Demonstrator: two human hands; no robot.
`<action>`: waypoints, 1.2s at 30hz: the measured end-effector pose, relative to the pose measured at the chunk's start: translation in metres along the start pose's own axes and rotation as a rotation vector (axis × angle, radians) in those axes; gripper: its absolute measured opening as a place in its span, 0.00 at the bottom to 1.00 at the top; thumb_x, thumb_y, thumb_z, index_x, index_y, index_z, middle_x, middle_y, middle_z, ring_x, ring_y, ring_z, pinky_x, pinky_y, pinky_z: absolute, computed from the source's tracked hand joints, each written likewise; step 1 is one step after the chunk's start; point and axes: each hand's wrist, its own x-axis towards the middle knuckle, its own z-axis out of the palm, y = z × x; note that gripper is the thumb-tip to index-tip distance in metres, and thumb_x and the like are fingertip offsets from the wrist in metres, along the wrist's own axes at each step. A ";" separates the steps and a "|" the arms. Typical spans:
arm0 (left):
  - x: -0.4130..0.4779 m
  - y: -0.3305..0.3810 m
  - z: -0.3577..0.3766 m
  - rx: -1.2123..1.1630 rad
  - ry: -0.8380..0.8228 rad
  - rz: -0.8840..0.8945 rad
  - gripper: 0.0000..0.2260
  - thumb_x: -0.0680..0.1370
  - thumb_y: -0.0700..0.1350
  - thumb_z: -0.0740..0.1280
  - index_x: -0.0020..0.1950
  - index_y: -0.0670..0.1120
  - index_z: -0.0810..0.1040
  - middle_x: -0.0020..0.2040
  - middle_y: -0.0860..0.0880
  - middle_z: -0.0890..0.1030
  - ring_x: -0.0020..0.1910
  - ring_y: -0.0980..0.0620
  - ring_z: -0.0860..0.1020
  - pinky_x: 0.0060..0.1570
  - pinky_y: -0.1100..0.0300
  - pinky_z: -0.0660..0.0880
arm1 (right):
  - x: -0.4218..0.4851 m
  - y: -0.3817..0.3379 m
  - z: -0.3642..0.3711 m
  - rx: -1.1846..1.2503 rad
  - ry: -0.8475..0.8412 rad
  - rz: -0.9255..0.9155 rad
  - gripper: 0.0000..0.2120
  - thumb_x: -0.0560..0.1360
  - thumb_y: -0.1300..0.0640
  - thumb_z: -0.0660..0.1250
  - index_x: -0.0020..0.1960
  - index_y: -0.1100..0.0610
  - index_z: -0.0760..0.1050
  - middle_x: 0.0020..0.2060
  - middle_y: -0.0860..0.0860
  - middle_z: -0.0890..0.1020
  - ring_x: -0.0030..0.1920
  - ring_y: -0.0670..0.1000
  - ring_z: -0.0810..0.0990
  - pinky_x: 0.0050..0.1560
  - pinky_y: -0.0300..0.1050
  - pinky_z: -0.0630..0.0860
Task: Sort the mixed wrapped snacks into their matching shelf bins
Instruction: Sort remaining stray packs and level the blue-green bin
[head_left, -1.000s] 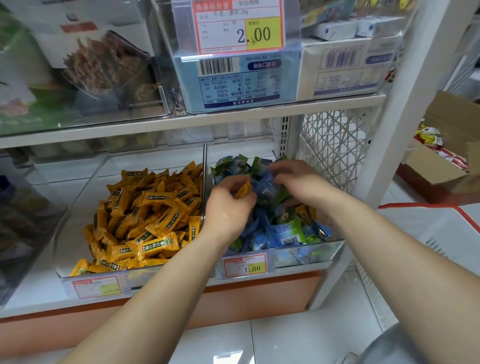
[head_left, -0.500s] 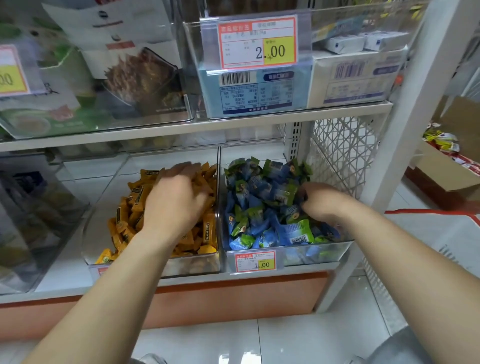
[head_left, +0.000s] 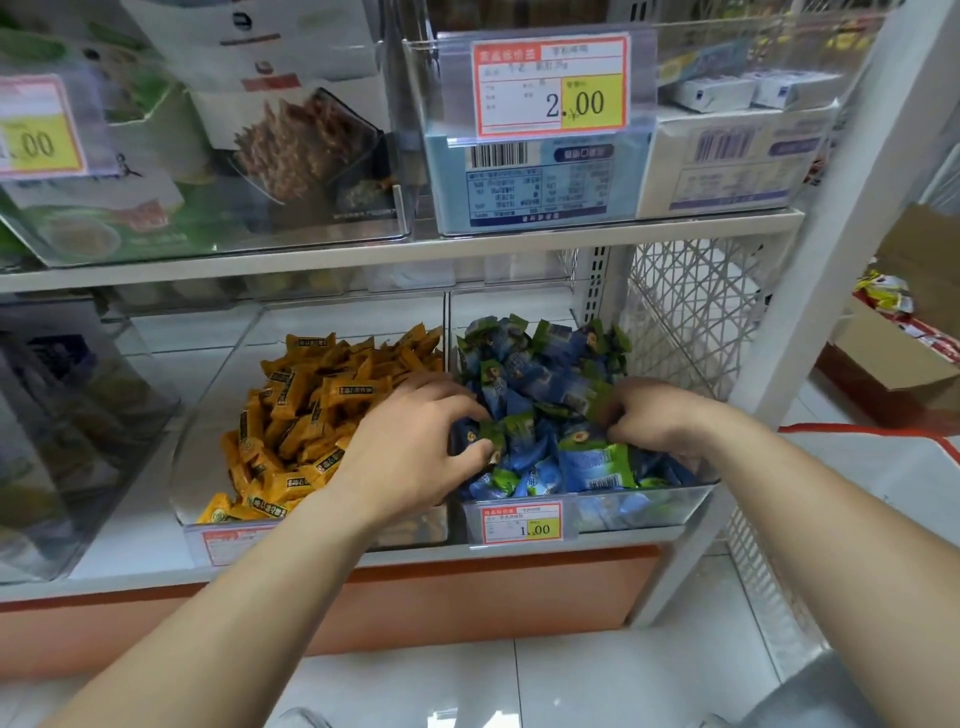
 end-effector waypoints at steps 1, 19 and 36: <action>0.000 0.000 0.000 -0.024 0.005 -0.004 0.17 0.75 0.63 0.63 0.58 0.58 0.81 0.61 0.58 0.79 0.66 0.55 0.72 0.62 0.53 0.73 | -0.003 -0.002 -0.003 0.037 0.075 -0.022 0.06 0.75 0.59 0.67 0.49 0.58 0.82 0.44 0.56 0.85 0.42 0.53 0.82 0.39 0.43 0.76; 0.004 0.008 0.002 -0.105 0.025 -0.107 0.12 0.76 0.59 0.67 0.56 0.57 0.83 0.56 0.57 0.82 0.69 0.54 0.66 0.61 0.54 0.69 | 0.004 -0.002 0.013 0.111 -0.191 0.039 0.17 0.78 0.49 0.63 0.65 0.52 0.73 0.54 0.50 0.78 0.52 0.50 0.77 0.51 0.42 0.71; 0.002 0.005 0.001 -0.148 0.034 -0.106 0.11 0.76 0.57 0.67 0.55 0.57 0.83 0.57 0.56 0.82 0.69 0.56 0.67 0.61 0.55 0.69 | 0.003 -0.001 0.014 0.126 -0.319 0.000 0.22 0.82 0.47 0.58 0.74 0.52 0.69 0.71 0.50 0.72 0.67 0.52 0.72 0.66 0.45 0.68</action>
